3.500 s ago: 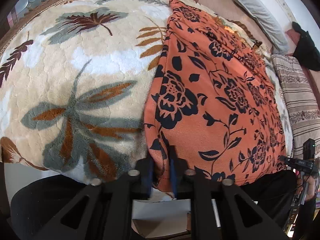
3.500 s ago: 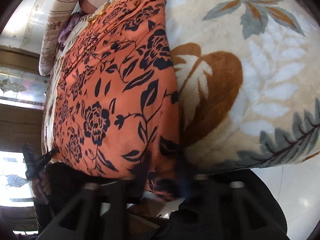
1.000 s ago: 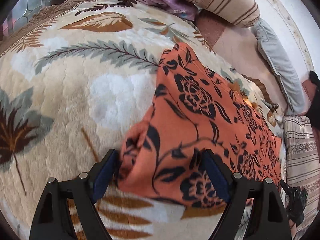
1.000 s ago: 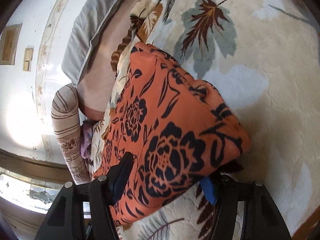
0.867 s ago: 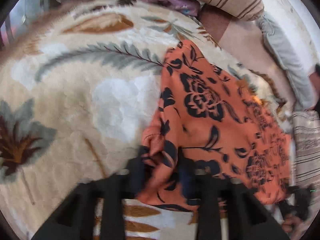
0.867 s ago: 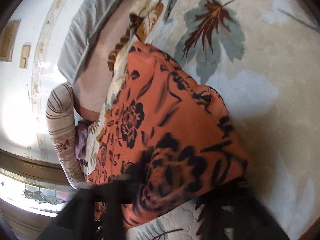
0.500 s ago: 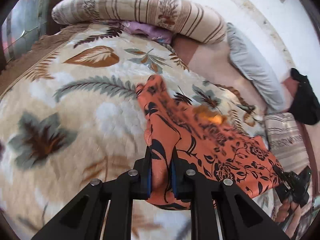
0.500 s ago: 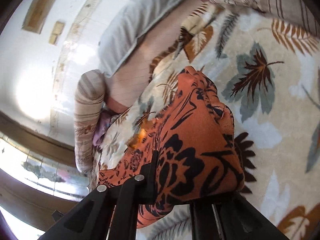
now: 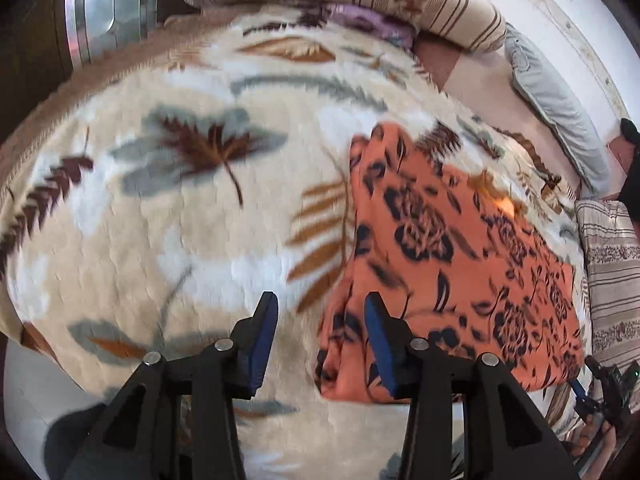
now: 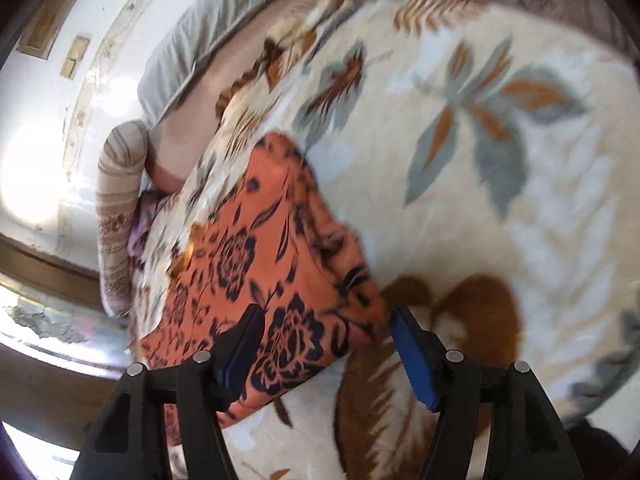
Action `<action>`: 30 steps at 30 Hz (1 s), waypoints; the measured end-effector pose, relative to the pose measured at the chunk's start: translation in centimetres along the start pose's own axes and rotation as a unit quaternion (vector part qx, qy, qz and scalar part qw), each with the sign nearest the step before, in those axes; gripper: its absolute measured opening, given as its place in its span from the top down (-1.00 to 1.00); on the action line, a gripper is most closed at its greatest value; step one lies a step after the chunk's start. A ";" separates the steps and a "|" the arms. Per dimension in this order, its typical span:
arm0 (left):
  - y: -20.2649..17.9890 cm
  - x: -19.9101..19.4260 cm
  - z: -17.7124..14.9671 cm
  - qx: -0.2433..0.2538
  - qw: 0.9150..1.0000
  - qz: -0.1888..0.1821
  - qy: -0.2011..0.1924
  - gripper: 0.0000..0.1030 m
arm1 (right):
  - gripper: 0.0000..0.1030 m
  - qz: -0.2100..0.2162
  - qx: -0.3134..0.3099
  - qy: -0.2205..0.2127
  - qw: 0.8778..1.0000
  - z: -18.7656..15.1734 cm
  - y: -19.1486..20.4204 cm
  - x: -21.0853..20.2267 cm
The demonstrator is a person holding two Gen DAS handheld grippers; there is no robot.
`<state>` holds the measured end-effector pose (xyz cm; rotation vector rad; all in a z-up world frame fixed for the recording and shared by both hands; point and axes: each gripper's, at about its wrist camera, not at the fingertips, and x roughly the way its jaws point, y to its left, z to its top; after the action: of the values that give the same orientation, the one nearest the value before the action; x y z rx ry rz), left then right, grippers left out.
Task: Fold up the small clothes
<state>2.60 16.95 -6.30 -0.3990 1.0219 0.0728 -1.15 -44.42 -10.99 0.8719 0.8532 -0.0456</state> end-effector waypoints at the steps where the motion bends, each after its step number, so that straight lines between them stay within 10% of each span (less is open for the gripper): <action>1: 0.0 0.0 0.4 0.001 1.000 -0.004 -0.002 0.11 | -0.35 -0.006 0.001 -0.016 1.000 0.1 0.0 -0.8; 22: -3.6 9.9 9.8 0.087 0.996 -0.028 0.012 0.10 | -0.29 -0.039 -0.196 0.052 0.978 12.4 7.8 11.3; 24: -3.7 10.2 9.9 0.089 0.996 -0.026 0.011 0.11 | -0.02 -0.054 -0.210 0.055 0.975 12.4 8.2 12.7; 25: -3.8 10.4 9.9 0.092 0.995 -0.027 0.008 0.24 | 0.47 -0.061 -0.220 0.059 0.972 12.3 8.4 13.3; 30: -4.2 9.6 10.0 0.108 0.994 -0.016 -0.017 0.80 | 0.85 -0.112 -0.271 0.024 0.956 11.3 10.5 12.7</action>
<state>16.84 15.43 -8.56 -0.2149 0.9784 -0.0593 18.52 -41.51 -8.82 0.2600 0.9460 0.0138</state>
